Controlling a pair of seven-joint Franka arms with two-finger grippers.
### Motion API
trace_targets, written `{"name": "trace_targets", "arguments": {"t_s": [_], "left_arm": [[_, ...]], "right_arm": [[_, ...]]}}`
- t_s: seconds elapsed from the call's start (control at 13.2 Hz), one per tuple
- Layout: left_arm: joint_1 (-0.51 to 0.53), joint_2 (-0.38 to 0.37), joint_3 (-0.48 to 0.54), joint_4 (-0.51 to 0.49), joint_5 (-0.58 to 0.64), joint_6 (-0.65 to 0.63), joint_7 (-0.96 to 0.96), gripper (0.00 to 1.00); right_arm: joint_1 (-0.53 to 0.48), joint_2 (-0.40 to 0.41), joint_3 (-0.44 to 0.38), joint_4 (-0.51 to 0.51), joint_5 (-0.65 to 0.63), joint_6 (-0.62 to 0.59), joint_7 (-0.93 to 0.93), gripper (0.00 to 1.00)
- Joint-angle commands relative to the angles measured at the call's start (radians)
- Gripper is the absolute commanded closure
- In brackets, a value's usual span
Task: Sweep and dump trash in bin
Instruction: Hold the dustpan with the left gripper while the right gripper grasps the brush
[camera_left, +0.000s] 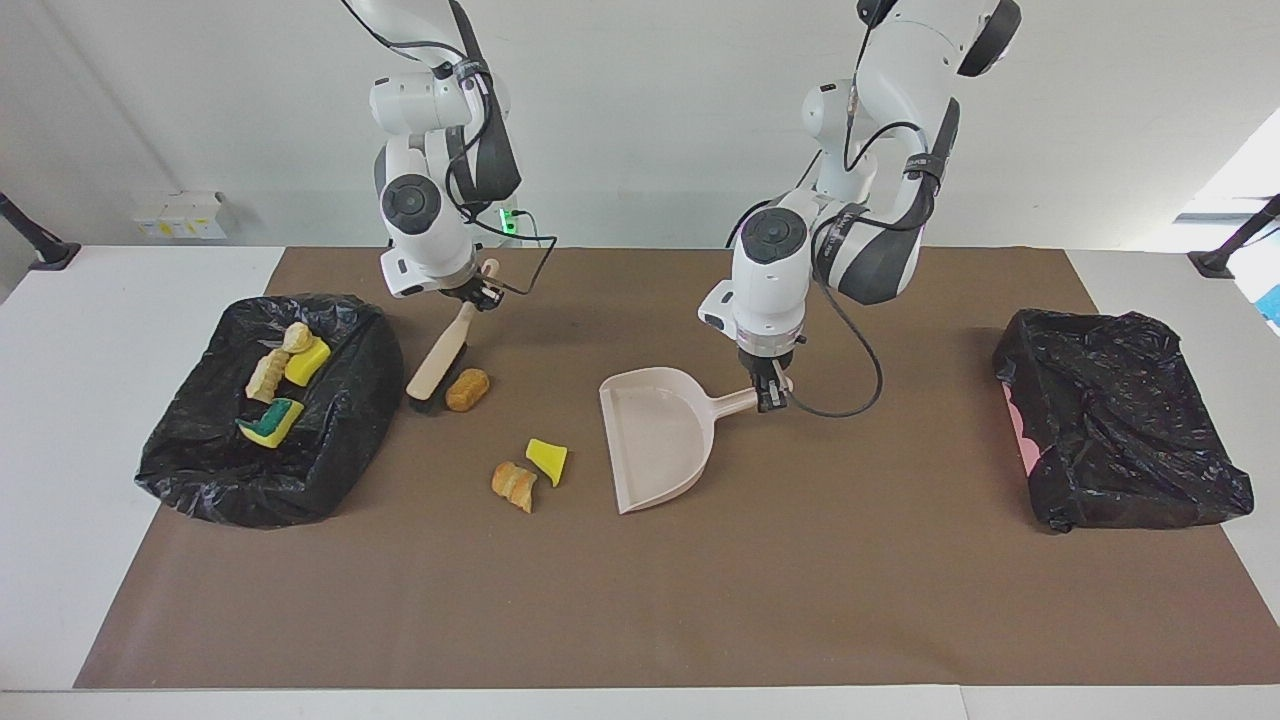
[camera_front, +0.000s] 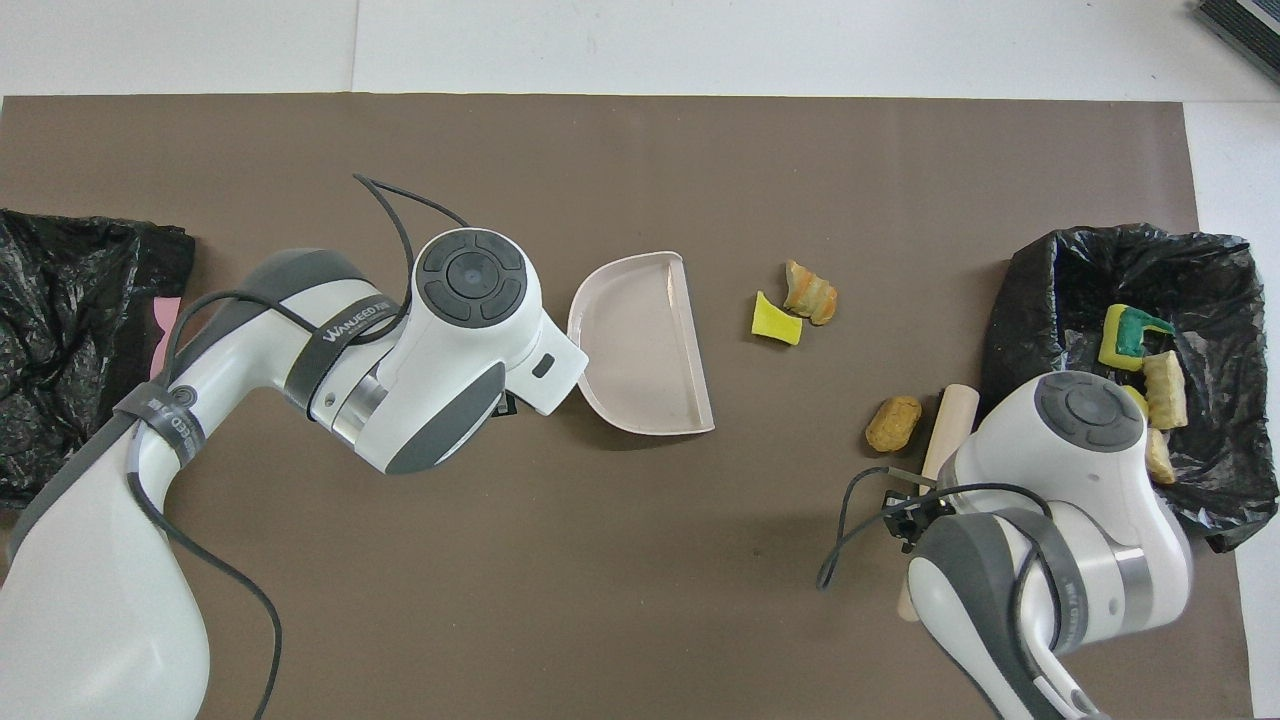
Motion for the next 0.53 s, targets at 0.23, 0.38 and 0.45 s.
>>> {"name": "trace_targets", "arguments": {"t_s": [0.23, 0.38, 0.45], "left_arm": [[0.006, -0.051, 0.0, -0.082, -0.016, 0.027, 0.011, 1.0], [0.006, -0.05, 0.0, -0.082, -0.016, 0.036, -0.006, 1.0], [0.006, -0.051, 0.0, -0.082, -0.016, 0.033, -0.007, 1.0]], "right_arm": [[0.076, 0.171, 0.006, 0.179, 0.009, 0.025, -0.019, 1.0], [0.099, 0.251, 0.007, 0.269, 0.022, 0.033, -0.019, 1.0], [0.121, 0.302, 0.007, 0.326, 0.035, 0.036, -0.021, 1.0]]}}
